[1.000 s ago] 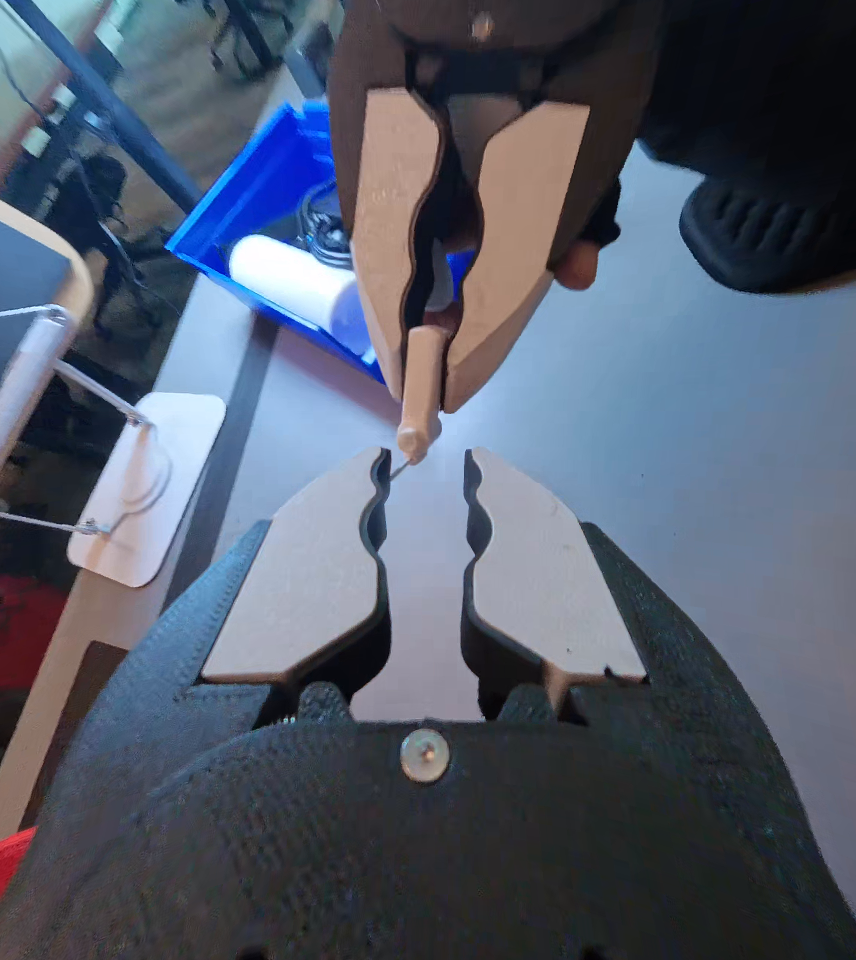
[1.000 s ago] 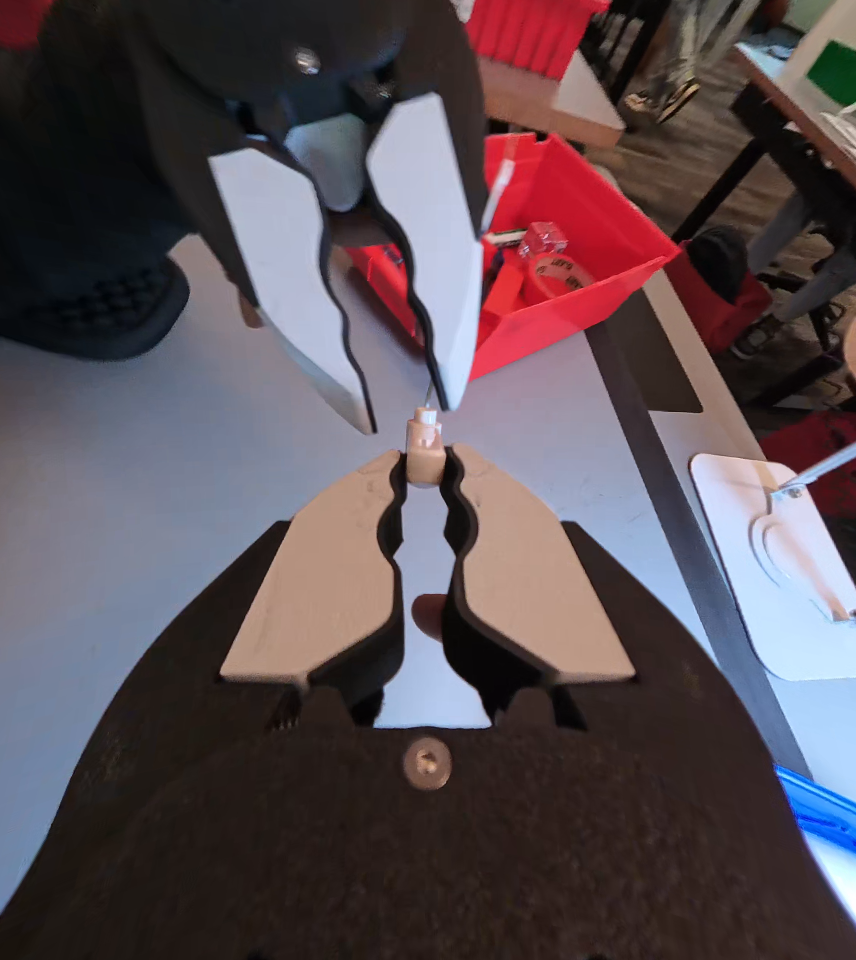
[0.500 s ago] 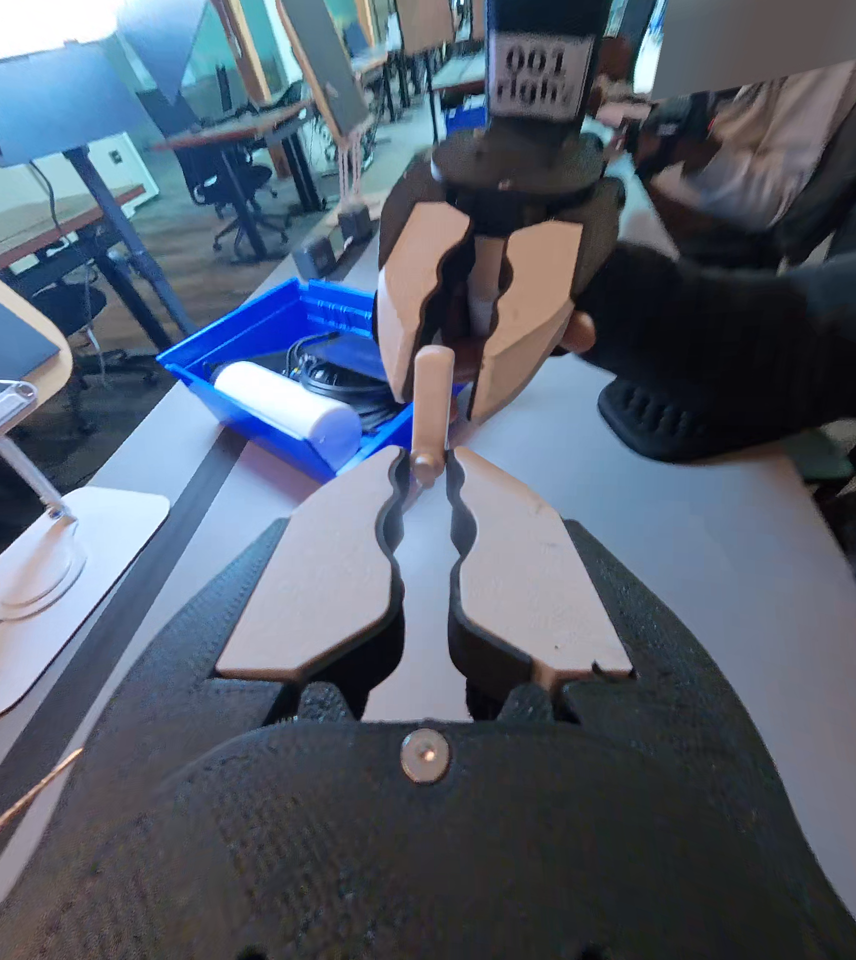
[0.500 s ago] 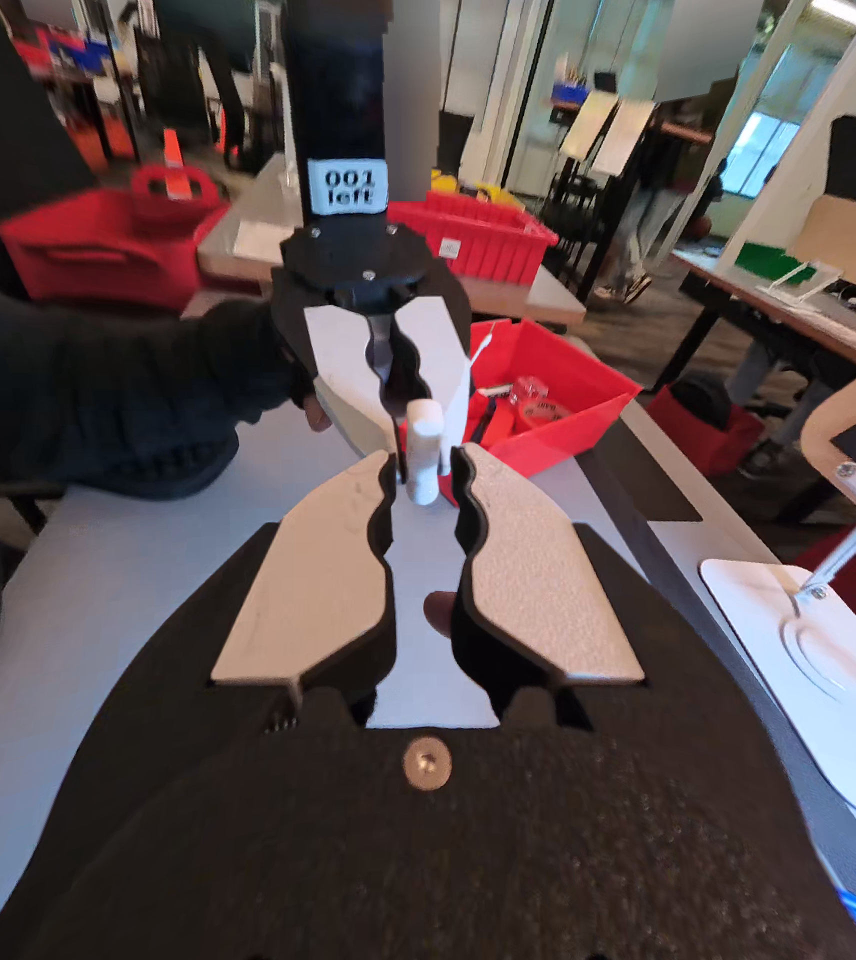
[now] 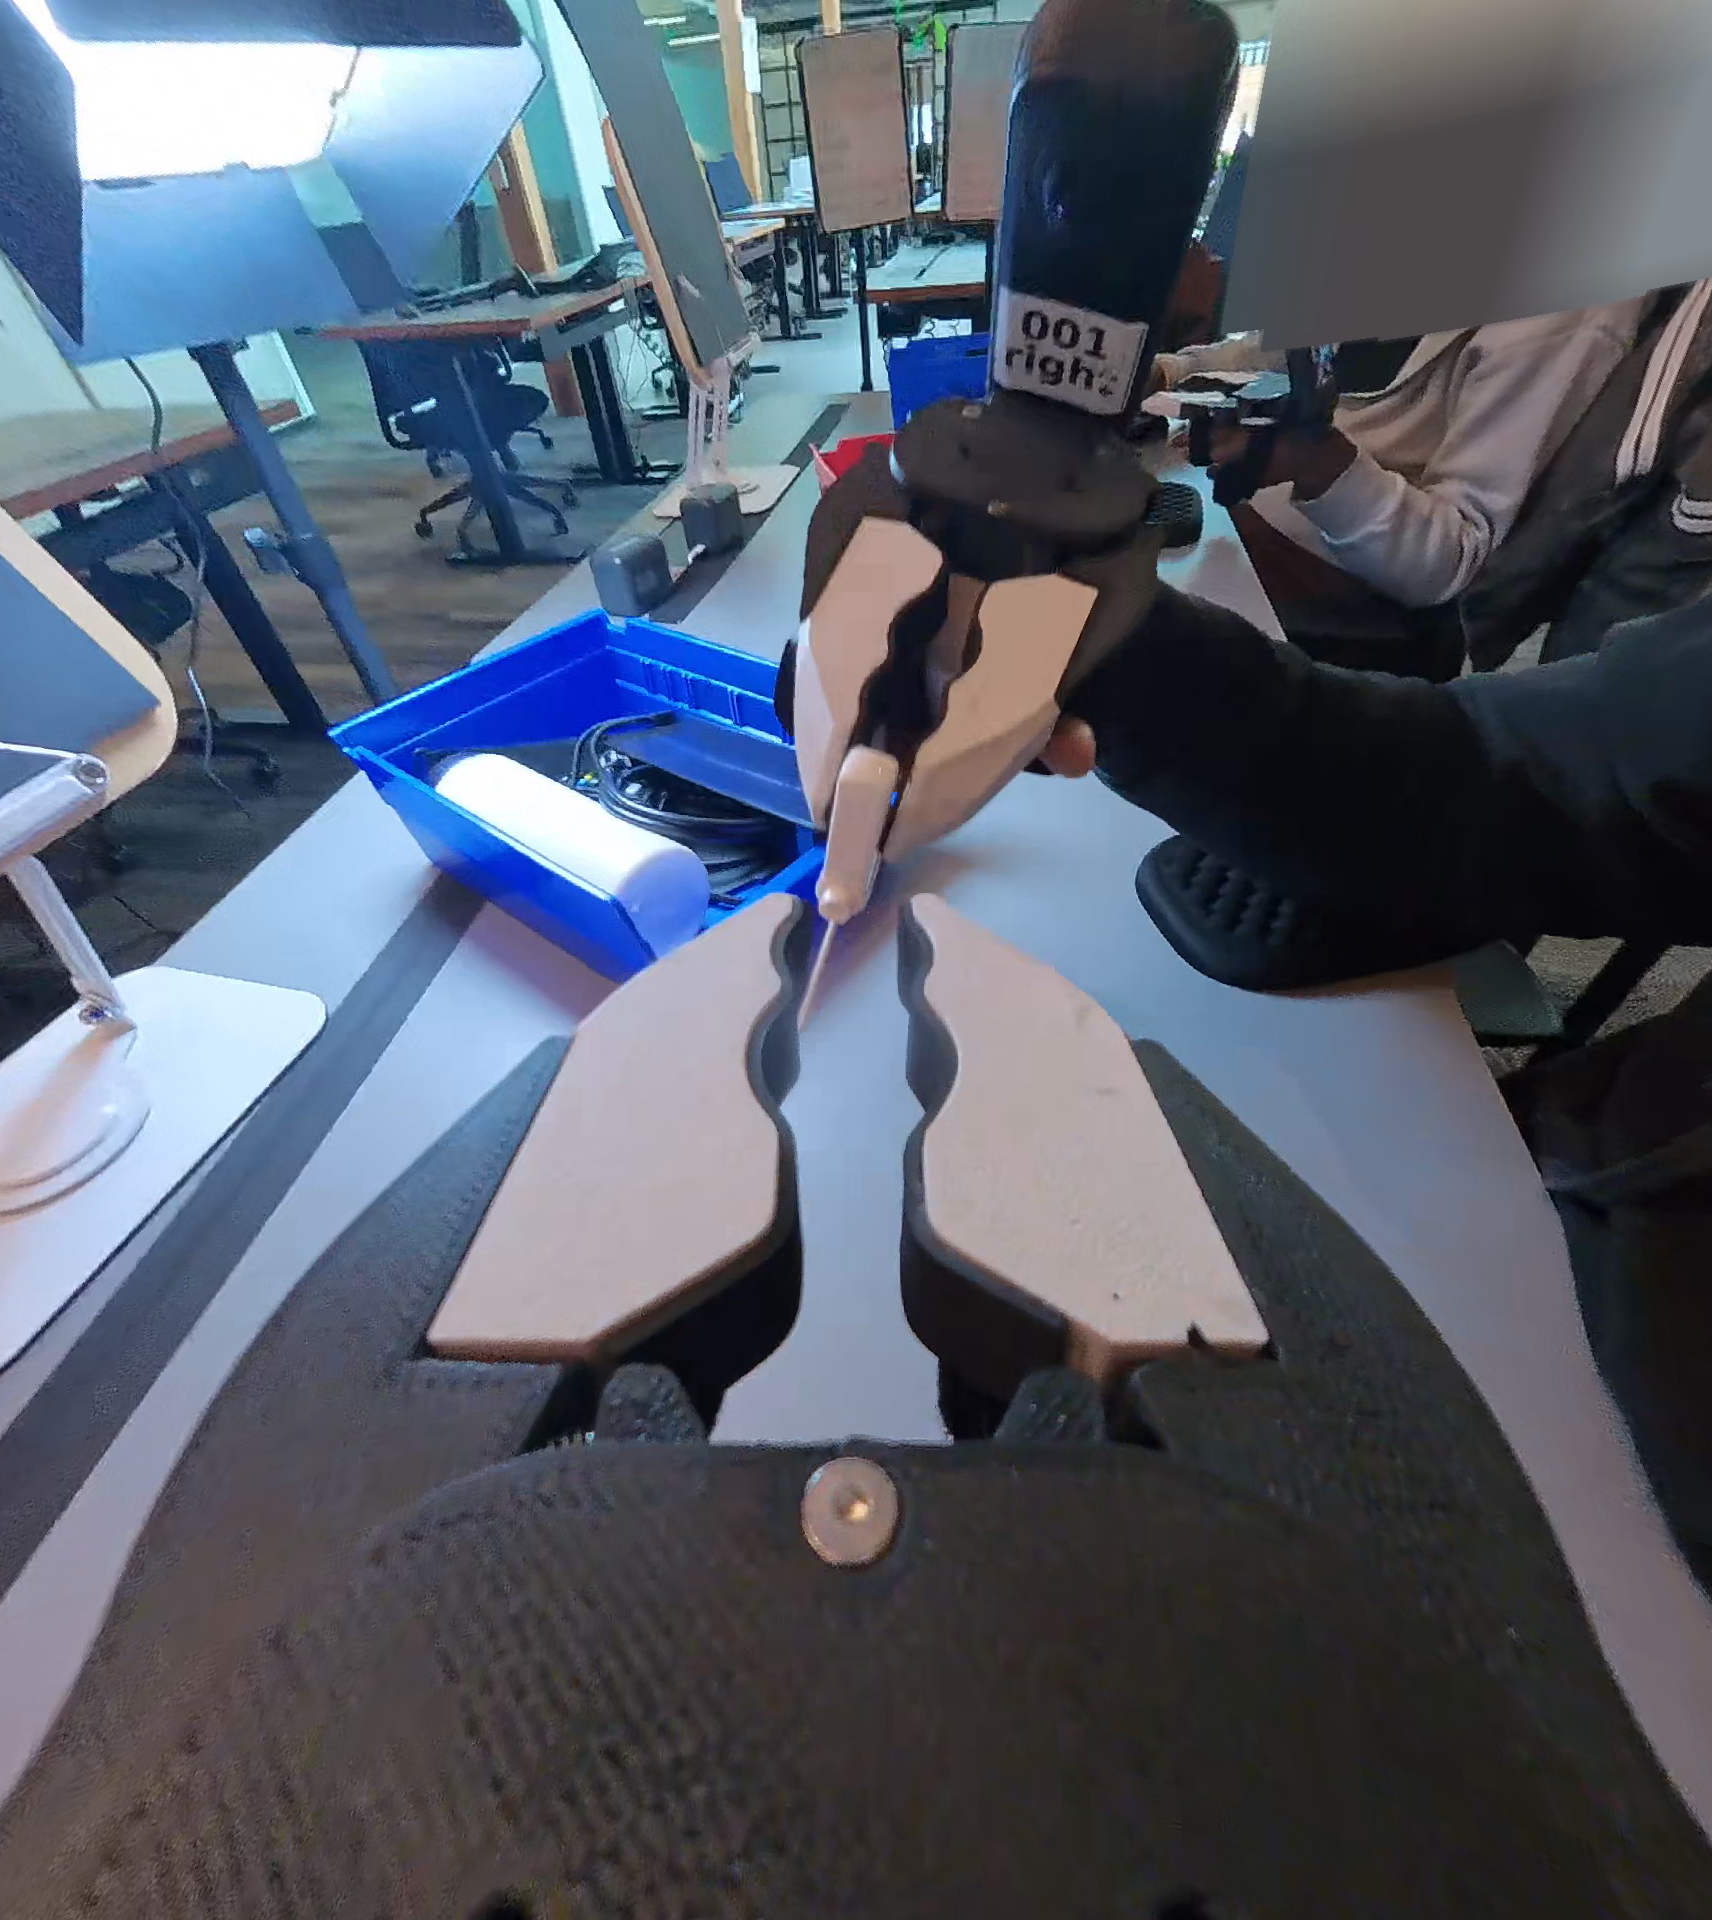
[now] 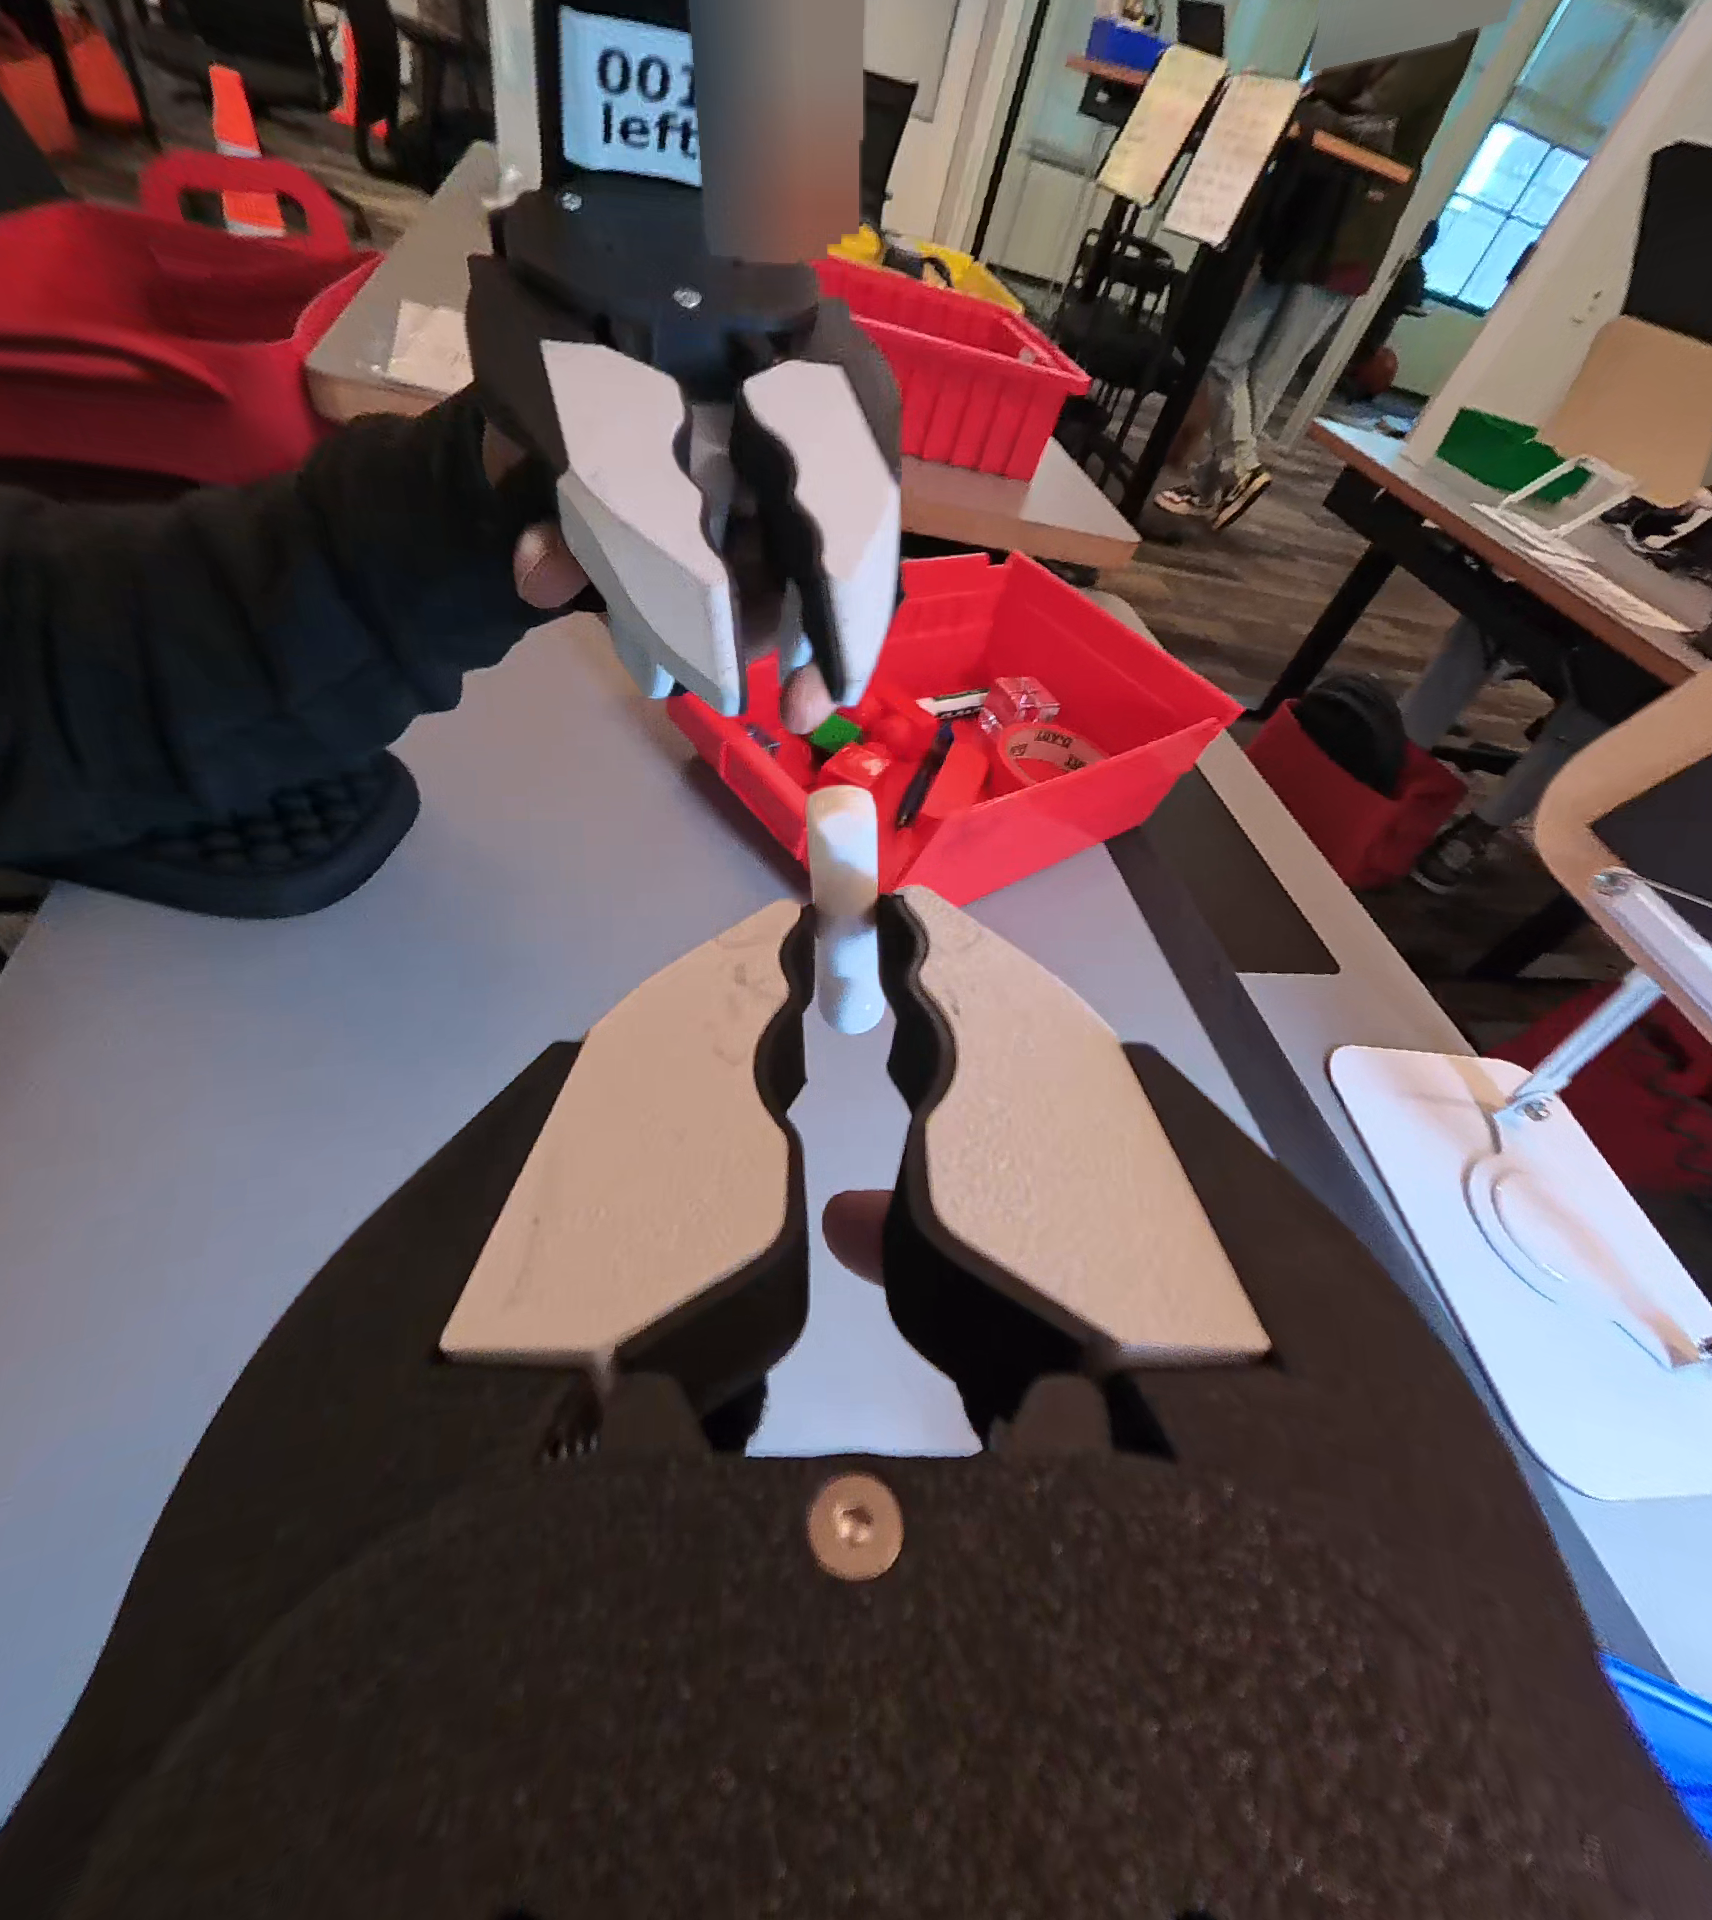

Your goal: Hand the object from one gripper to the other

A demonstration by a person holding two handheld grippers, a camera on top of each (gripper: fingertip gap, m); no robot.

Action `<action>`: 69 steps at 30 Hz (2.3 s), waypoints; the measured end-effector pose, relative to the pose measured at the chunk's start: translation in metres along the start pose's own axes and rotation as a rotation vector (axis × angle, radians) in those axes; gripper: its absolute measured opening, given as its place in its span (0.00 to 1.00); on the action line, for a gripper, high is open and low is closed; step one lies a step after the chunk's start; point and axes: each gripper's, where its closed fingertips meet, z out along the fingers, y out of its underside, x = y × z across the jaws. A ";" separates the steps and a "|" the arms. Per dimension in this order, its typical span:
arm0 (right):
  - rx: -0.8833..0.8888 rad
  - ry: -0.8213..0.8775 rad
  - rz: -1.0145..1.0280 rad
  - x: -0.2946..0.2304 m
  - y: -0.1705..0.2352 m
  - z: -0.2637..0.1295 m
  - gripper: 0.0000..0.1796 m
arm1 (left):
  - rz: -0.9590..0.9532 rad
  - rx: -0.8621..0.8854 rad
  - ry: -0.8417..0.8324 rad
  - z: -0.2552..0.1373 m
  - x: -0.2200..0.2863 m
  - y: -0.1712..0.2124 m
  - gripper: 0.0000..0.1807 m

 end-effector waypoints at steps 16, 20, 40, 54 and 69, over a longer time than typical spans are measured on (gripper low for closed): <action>0.079 -0.059 -0.014 -0.017 -0.012 0.009 0.15 | 0.095 0.119 0.043 0.010 0.016 -0.017 0.06; 0.155 -0.070 0.020 -0.018 -0.022 0.010 0.08 | 0.067 0.159 0.072 0.010 0.017 -0.019 0.06; 0.007 0.331 -0.296 0.022 -0.020 -0.002 0.14 | -0.132 0.099 -0.183 0.015 -0.026 -0.010 0.07; -0.228 0.499 -0.668 0.031 0.005 0.011 0.08 | -0.005 0.007 -0.156 0.023 -0.014 0.000 0.17; -0.146 0.311 -0.574 0.004 -0.003 0.012 0.08 | 0.540 -0.251 -0.325 0.022 -0.010 0.016 0.07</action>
